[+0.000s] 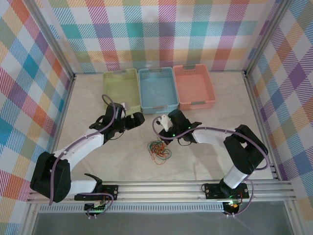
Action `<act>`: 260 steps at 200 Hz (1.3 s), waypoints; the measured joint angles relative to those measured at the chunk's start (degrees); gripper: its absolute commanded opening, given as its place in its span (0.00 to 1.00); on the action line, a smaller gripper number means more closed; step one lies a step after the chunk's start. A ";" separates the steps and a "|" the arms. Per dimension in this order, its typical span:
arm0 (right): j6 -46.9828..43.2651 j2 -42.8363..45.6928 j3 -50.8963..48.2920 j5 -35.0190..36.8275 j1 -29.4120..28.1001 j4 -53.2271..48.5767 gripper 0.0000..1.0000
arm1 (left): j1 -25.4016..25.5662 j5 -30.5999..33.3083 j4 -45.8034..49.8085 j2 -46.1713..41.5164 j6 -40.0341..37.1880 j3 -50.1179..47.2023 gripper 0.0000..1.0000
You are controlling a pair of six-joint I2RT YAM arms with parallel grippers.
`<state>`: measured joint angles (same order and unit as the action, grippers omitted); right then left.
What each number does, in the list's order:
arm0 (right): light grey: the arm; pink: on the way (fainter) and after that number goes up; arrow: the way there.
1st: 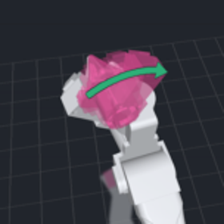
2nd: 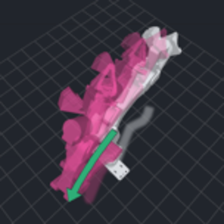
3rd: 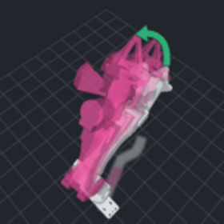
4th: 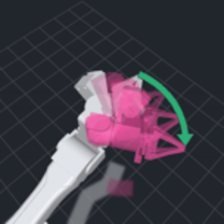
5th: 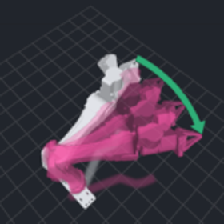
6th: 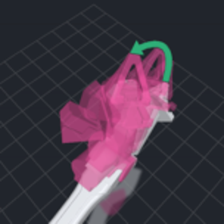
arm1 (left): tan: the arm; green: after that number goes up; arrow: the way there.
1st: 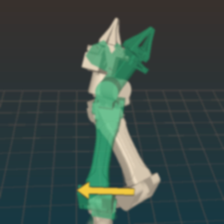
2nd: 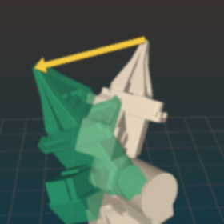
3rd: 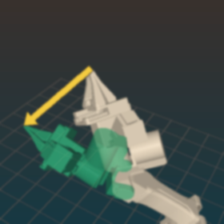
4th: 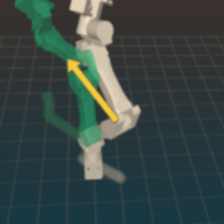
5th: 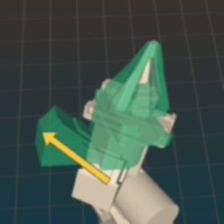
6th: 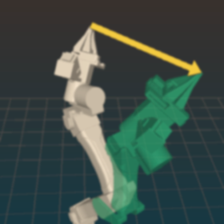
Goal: Untangle the cables
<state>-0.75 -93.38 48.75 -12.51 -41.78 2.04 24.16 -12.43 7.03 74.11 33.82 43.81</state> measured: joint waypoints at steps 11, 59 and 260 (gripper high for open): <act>0.87 0.57 -0.92 -0.96 0.87 1.84 0.00 | 0.74 -0.50 0.59 0.98 -0.04 0.28 0.83; 4.50 0.94 -2.32 -4.13 3.56 6.12 0.00 | 4.48 -3.67 2.38 6.40 -0.42 2.71 0.70; 17.44 0.96 -5.70 -9.27 12.02 12.94 0.00 | 12.57 -10.45 12.79 18.82 -6.12 13.40 0.59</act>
<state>16.69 -92.42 43.05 -21.78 -29.76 14.98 36.73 -22.87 19.81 92.92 27.70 57.21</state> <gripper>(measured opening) 0.064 0.595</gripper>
